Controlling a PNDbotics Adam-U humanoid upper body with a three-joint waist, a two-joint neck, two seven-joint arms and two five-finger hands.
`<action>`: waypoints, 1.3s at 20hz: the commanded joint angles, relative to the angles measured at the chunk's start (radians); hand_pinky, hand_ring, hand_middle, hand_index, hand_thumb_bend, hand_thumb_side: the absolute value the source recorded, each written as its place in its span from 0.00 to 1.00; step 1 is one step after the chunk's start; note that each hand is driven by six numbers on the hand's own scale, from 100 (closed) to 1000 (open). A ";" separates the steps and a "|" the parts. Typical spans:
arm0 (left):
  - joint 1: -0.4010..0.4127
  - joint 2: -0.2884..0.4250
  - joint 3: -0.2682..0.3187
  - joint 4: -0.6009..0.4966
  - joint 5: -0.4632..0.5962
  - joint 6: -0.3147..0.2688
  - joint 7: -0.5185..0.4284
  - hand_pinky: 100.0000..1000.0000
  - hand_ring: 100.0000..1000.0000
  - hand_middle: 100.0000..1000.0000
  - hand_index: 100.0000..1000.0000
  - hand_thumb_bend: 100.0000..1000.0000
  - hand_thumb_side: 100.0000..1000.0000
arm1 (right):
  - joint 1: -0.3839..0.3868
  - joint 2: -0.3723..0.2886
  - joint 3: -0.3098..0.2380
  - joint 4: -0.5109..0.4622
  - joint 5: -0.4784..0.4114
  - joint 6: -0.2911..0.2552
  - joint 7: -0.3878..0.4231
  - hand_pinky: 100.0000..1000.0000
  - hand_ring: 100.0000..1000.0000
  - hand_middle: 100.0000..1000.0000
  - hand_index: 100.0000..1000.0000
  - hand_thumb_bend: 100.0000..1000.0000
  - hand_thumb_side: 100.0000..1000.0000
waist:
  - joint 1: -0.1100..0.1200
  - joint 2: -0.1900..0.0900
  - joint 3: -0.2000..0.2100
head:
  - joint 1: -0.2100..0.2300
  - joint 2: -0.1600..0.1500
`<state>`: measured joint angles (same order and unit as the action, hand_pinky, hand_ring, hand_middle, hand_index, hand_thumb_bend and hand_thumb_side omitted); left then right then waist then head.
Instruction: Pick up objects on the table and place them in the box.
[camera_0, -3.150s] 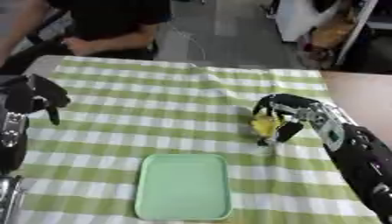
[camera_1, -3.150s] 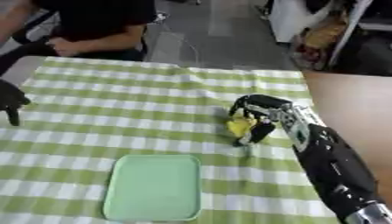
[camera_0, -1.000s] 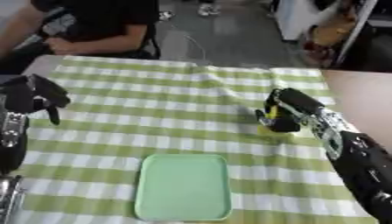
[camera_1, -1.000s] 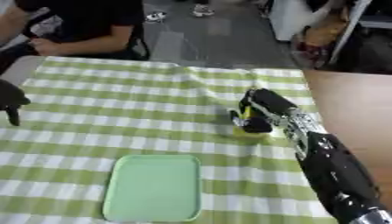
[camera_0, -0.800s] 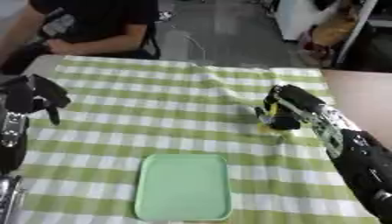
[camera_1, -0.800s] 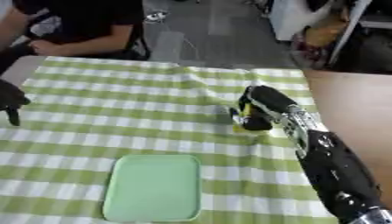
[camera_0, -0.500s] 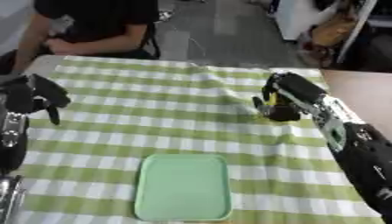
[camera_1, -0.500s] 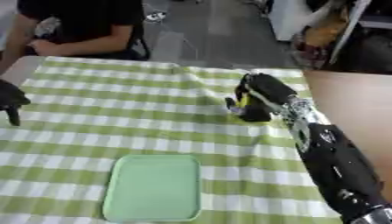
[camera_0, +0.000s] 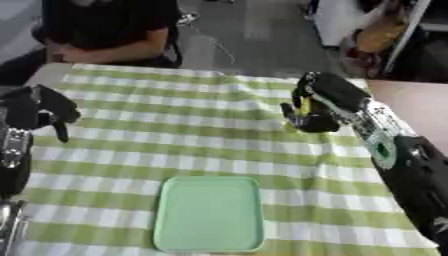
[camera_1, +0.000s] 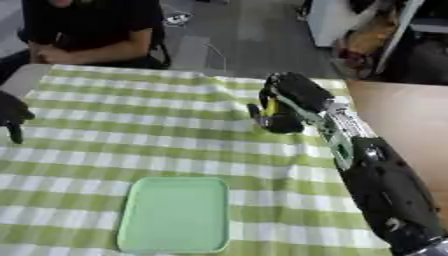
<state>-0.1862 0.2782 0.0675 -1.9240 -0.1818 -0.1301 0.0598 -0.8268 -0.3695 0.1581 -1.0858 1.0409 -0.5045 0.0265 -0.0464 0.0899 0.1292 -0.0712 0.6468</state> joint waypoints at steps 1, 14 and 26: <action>-0.008 0.012 0.001 -0.018 0.001 0.000 -0.002 0.15 0.41 0.43 0.37 0.58 1.00 | -0.010 -0.025 0.007 -0.052 -0.017 -0.007 0.010 0.00 0.00 0.07 0.30 0.00 0.59 | 0.003 -0.015 -0.001 | 0.000 -0.014; -0.013 0.008 -0.006 -0.018 0.005 -0.001 -0.008 0.15 0.41 0.43 0.37 0.58 1.00 | -0.070 0.103 0.065 -0.070 -0.019 -0.030 0.083 0.00 0.00 0.07 0.30 0.00 0.60 | 0.005 -0.016 0.011 | -0.021 -0.014; -0.025 -0.001 -0.012 -0.018 0.012 -0.004 -0.015 0.15 0.41 0.43 0.37 0.57 1.00 | -0.090 0.246 0.058 0.071 0.052 -0.050 0.091 0.00 0.00 0.06 0.30 0.00 0.59 | 0.008 -0.010 0.026 | -0.043 -0.015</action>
<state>-0.1993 0.2698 0.0554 -1.9240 -0.1726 -0.1313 0.0491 -0.8914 -0.1290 0.2246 -1.0133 1.0846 -0.5503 0.1195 -0.0453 0.0905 0.1545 -0.0986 0.6461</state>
